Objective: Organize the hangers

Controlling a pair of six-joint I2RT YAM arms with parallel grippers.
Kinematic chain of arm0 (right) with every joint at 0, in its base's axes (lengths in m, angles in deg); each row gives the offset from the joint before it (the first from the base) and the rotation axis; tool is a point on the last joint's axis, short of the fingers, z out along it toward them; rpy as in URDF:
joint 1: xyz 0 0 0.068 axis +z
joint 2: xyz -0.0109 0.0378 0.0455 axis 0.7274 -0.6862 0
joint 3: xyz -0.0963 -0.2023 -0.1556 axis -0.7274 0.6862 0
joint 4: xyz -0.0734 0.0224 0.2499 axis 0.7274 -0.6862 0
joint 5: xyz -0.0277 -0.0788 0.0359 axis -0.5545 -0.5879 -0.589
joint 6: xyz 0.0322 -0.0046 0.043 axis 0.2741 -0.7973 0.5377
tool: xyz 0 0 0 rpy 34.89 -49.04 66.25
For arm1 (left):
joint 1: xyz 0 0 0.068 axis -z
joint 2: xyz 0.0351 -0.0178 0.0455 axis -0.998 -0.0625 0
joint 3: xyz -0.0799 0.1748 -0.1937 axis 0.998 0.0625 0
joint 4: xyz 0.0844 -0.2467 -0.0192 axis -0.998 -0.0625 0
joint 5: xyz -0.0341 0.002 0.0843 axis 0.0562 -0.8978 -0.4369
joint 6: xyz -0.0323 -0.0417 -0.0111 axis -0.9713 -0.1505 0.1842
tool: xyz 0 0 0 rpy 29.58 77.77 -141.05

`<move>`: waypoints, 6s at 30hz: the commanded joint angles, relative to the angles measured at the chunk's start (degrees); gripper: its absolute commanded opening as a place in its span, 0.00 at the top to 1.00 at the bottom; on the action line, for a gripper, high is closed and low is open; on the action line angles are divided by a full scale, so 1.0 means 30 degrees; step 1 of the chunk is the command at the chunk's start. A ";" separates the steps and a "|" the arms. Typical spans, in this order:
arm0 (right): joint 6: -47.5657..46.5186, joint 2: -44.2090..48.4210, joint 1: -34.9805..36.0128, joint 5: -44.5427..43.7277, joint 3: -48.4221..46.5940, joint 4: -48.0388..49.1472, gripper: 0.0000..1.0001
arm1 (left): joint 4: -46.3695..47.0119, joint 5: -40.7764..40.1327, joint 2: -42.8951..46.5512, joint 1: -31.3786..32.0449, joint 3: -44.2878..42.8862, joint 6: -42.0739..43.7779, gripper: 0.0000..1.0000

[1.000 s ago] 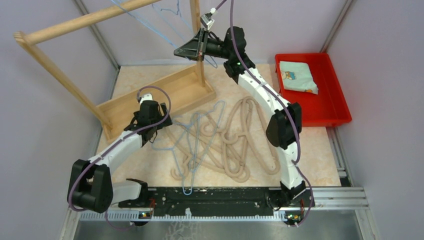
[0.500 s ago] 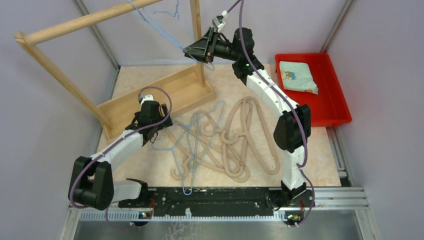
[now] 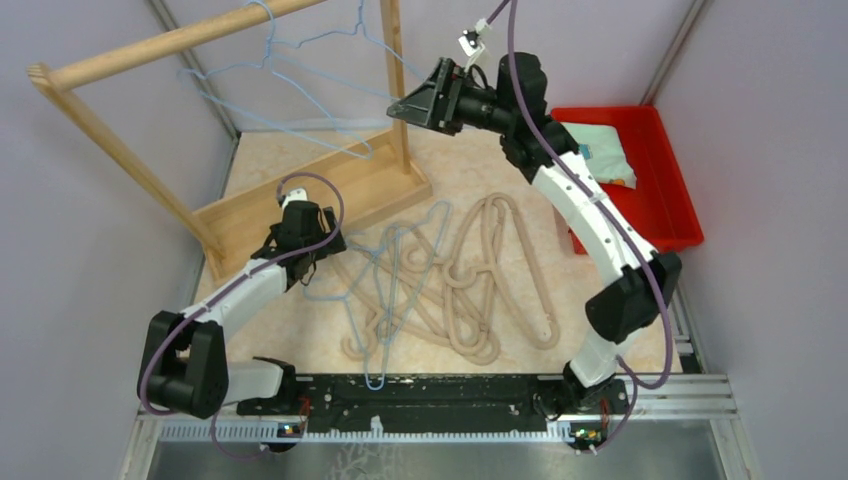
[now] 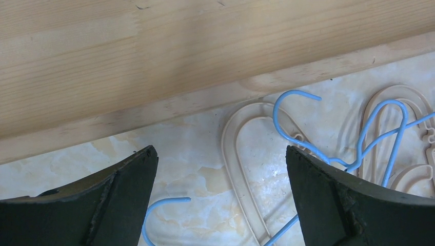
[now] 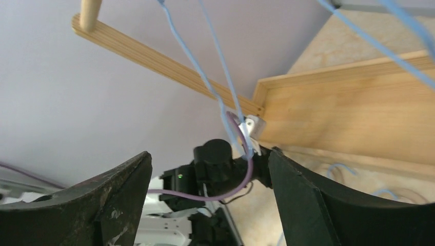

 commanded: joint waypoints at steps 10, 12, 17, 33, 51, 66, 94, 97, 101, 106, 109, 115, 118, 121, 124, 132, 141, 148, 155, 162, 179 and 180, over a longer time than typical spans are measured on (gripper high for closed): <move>-1.0205 0.7768 0.0234 -0.4824 0.6477 -0.9279 0.13 | -0.0176 0.0643 -0.1064 -0.0087 -0.0803 -0.0570 0.00; -1.0821 0.8353 0.0962 -0.6338 0.7815 -0.9885 0.14 | -0.0426 0.0634 -0.1210 -0.0086 -0.0946 -0.0479 0.00; -1.1317 0.8878 0.3271 -0.8727 1.1414 -0.9814 0.18 | -0.1409 0.1451 -0.0719 -0.0114 -0.1531 -0.0320 0.00; -1.1208 0.8854 0.3357 -0.8229 1.5176 -0.7349 0.23 | -0.8754 0.7086 0.8171 0.1928 0.0598 -0.6380 0.12; -1.0828 0.6914 0.3358 -0.8406 1.4124 -0.8905 0.29 | -0.6010 0.5767 0.9616 0.5249 0.7234 -1.2068 0.21; -1.0814 0.7418 0.3357 -0.8194 1.4822 -0.8787 0.29 | -0.4633 0.2000 0.2962 0.7159 0.4944 -1.3461 0.40; -1.1422 0.6960 0.3196 -0.7690 1.4358 -0.7951 0.31 | -1.3470 -0.2569 0.5236 0.7469 -0.2106 -1.0368 1.00; -1.1429 0.6978 0.3183 -0.7286 1.4118 -0.8014 0.33 | -1.4310 -0.3695 0.4965 0.7453 -0.3057 -0.9681 1.00; -1.1600 0.7021 0.3196 -0.6772 1.3391 -0.8549 0.38 | -1.5484 -0.5007 0.4229 0.7464 -0.4466 -0.8796 1.00; -1.1739 0.6906 0.3183 -0.6266 1.2167 -0.9194 0.48 | -1.5904 -0.5591 0.3749 0.7470 -0.5957 -0.7784 1.00; -1.1511 0.7054 0.3196 -0.6218 1.1801 -0.9253 0.50 | -1.5868 -0.5372 0.3933 0.7469 -0.6454 -0.7368 1.00; -1.1286 0.7168 0.3185 -0.5614 1.1274 -0.9476 0.56 | -1.5563 -0.3755 0.4559 0.7473 -0.7096 -0.7179 1.00; -1.1276 0.7270 0.3182 -0.5774 1.1257 -0.9659 0.56 | -1.5206 -0.3117 0.5192 0.7473 -0.7361 -0.6707 1.00; -1.1191 0.7458 0.3201 -0.5924 1.1222 -0.9708 0.56 | -1.6500 -0.3319 0.5237 0.7473 -0.8321 -0.6709 1.00; -1.1047 0.7576 0.3191 -0.5980 1.1124 -0.9708 0.57 | -1.7877 -0.4161 0.4965 0.7473 -0.9251 -0.6408 1.00; -1.1112 0.7313 0.3185 -0.5942 1.0287 -1.0114 0.57 | -1.9285 -1.0294 0.3785 0.7443 -1.2506 -0.4019 1.00; -1.1975 0.6842 0.3182 -0.6142 0.8920 -1.1302 0.57 | -1.6776 -1.4995 0.1734 0.7416 -1.6578 0.1557 1.00; -1.2037 0.6728 0.3182 -0.6211 0.8413 -1.1547 0.57 | -1.1613 -1.7533 0.1550 0.7388 -1.7106 0.8222 1.00; -1.1927 0.6748 0.3183 -0.6248 0.8206 -1.1590 0.57 | -0.3887 -1.9036 0.2555 0.7121 -1.5129 1.5168 1.00; -1.1828 0.6702 0.3182 -0.6195 0.8349 -1.1427 0.58 | 0.5234 -1.9510 0.2993 0.7121 -1.3520 2.2702 1.00; -1.1591 0.6680 0.3193 -0.5967 0.8392 -1.1208 0.58 | 0.6102 -1.7838 0.0166 0.6455 -1.5997 2.3280 1.00; -1.1590 0.6737 0.3183 -0.6006 0.8408 -1.1177 0.58 | 0.4266 -1.7362 -0.0153 0.6005 -1.6730 2.1673 1.00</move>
